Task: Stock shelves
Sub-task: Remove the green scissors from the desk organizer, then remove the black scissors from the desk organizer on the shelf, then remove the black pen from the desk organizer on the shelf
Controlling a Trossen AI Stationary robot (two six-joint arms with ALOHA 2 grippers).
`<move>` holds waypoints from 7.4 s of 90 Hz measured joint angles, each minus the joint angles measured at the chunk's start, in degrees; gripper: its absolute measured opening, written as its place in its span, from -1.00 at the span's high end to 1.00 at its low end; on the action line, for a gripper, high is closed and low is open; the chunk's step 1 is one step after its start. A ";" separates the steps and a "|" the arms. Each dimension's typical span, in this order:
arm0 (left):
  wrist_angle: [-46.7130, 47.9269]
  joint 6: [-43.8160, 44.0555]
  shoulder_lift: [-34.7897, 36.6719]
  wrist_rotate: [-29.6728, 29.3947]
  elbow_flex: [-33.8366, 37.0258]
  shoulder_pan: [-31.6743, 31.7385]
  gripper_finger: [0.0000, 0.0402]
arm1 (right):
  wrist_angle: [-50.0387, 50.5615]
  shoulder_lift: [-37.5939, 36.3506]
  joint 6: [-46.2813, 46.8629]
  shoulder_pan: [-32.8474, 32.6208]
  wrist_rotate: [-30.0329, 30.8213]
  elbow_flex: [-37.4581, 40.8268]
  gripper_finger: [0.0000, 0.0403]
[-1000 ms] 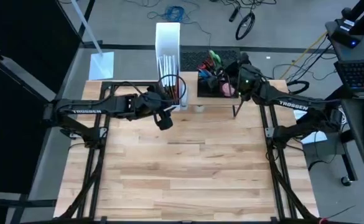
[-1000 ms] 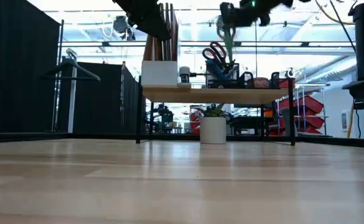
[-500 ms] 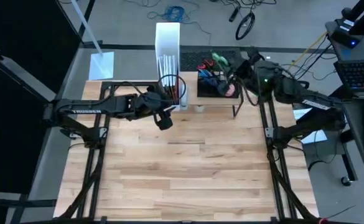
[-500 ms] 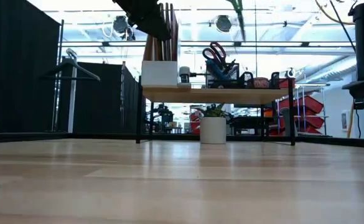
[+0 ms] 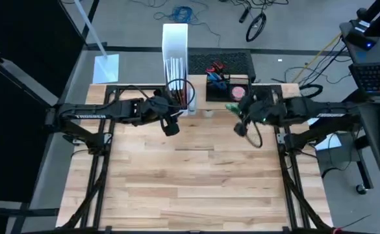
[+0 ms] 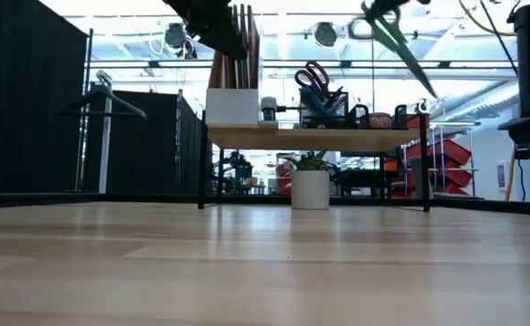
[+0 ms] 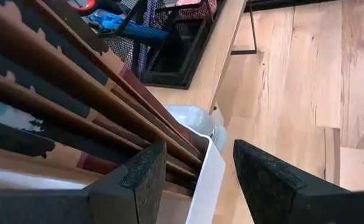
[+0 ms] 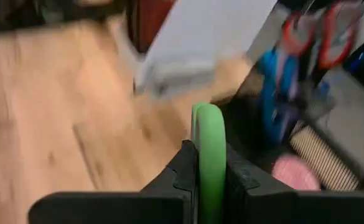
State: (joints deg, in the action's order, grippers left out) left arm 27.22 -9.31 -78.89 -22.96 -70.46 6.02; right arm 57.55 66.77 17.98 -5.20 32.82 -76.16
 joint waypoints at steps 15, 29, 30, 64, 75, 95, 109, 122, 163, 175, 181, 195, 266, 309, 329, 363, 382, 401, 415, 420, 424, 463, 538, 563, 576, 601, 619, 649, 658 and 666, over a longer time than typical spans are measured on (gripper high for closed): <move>-0.76 1.55 0.00 0.02 0.00 0.00 0.12 | 2.20 -0.01 2.47 -2.86 0.07 8.61 0.93; -0.81 4.31 0.00 0.00 0.00 -0.14 0.12 | 0.74 0.02 7.29 -4.48 -0.19 18.46 0.93; -0.81 4.39 0.00 0.00 0.00 -0.13 0.12 | 0.56 0.03 7.58 -4.51 -0.23 19.06 0.93; -1.12 1.47 0.00 0.10 -0.08 -0.13 0.12 | -4.65 0.03 13.10 -4.78 -1.26 27.60 0.92; -1.13 1.43 0.00 1.41 -0.13 -0.13 0.12 | -4.72 0.01 13.14 -4.80 -3.45 27.60 0.90; -1.24 1.46 0.00 1.86 -0.13 -0.13 0.12 | -5.40 0.01 17.21 -4.78 -4.60 27.60 0.85; -1.24 1.90 0.02 1.88 -0.15 -0.13 0.12 | -5.45 0.01 16.43 -4.78 -7.32 27.60 0.62; -0.96 3.00 0.02 1.88 -0.15 -0.15 0.12 | -5.54 0.01 14.75 -4.78 -7.36 27.60 0.29; -0.80 4.44 0.02 1.90 -0.17 -0.52 0.12 | -6.98 0.01 6.87 -2.89 -5.82 16.93 -0.18; -0.81 4.44 0.02 1.90 -0.20 -0.52 0.12 | -11.36 -0.03 -0.74 -0.96 2.73 11.85 -0.15; -0.81 4.44 0.02 1.89 -0.20 -0.52 0.12 | -16.53 -0.03 -6.30 0.50 6.98 10.27 -0.14; -0.76 4.44 0.02 1.90 -0.20 -0.52 0.12 | -32.62 -0.03 -21.96 5.25 8.00 9.33 -0.13; -0.54 4.04 0.02 1.88 -0.20 -0.52 0.12 | -50.56 12.70 -30.43 53.39 -53.34 7.32 -0.12; 1.20 4.09 0.03 1.88 -0.20 -0.52 0.12 | -46.64 20.97 -29.55 53.89 -64.70 -0.48 0.27; 1.77 4.09 0.04 1.88 -0.20 -0.52 0.12 | -46.39 20.97 -29.40 53.89 -64.66 -0.48 0.73; 1.80 4.43 0.04 1.88 -0.20 -0.52 0.12 | -46.53 20.65 -27.63 53.84 -64.39 -0.48 0.90; 1.80 4.42 0.04 1.88 -0.20 -0.52 0.12 | -46.83 17.33 -27.23 53.84 -64.01 -0.48 0.91; 1.79 4.42 0.04 1.88 -0.20 -0.52 0.12 | -46.96 12.12 -27.22 53.84 -62.27 -0.48 0.91; 1.80 4.42 0.04 1.88 -0.20 -0.52 0.12 | -44.83 8.17 -25.07 53.60 -62.28 -2.43 0.91; 1.79 4.42 0.04 1.88 -0.20 -0.52 0.12 | -43.17 6.98 -23.80 52.93 -62.27 -4.30 0.91; 1.77 4.42 0.04 1.88 -0.20 -0.52 0.12 | -41.61 5.96 -23.35 52.45 -62.25 -6.08 0.91; 1.77 4.42 0.04 1.88 -0.20 -0.52 0.12 | -5.89 2.88 -18.65 39.24 -61.54 -19.91 0.91; 1.12 4.40 0.04 1.86 -0.20 -0.52 0.12 | -19.88 12.23 -6.41 6.78 -11.89 26.05 0.91; 1.16 4.40 0.04 1.86 -0.20 -0.52 0.12 | -20.42 20.09 -6.58 6.78 -11.93 26.09 0.91; 1.20 4.39 0.04 1.86 -0.20 -0.52 0.12 | -21.15 21.93 -6.58 6.81 -15.38 26.09 0.91; 1.18 4.40 0.04 1.86 -0.20 -0.52 0.12 | -21.52 22.09 -3.05 6.81 -16.65 26.09 0.62; 1.66 4.40 0.04 1.87 -0.20 -0.52 0.12 | -21.29 21.94 -2.12 6.81 -16.68 26.00 0.19; 1.80 4.40 0.04 1.87 -0.20 -0.52 0.12 | -13.52 21.85 -5.10 6.81 -22.51 16.94 -0.09; 1.89 4.40 0.04 1.86 -0.20 -0.52 0.12 | -9.73 21.85 -7.01 6.81 -22.49 13.21 -0.07; 2.26 4.40 0.04 1.86 -0.20 -0.52 0.12 | -6.95 21.66 -9.80 7.00 -22.31 9.56 -0.05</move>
State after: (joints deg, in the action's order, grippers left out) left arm 29.48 -4.91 -78.85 -21.10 -70.65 5.50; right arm 50.60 88.43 8.17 1.80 10.52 -66.60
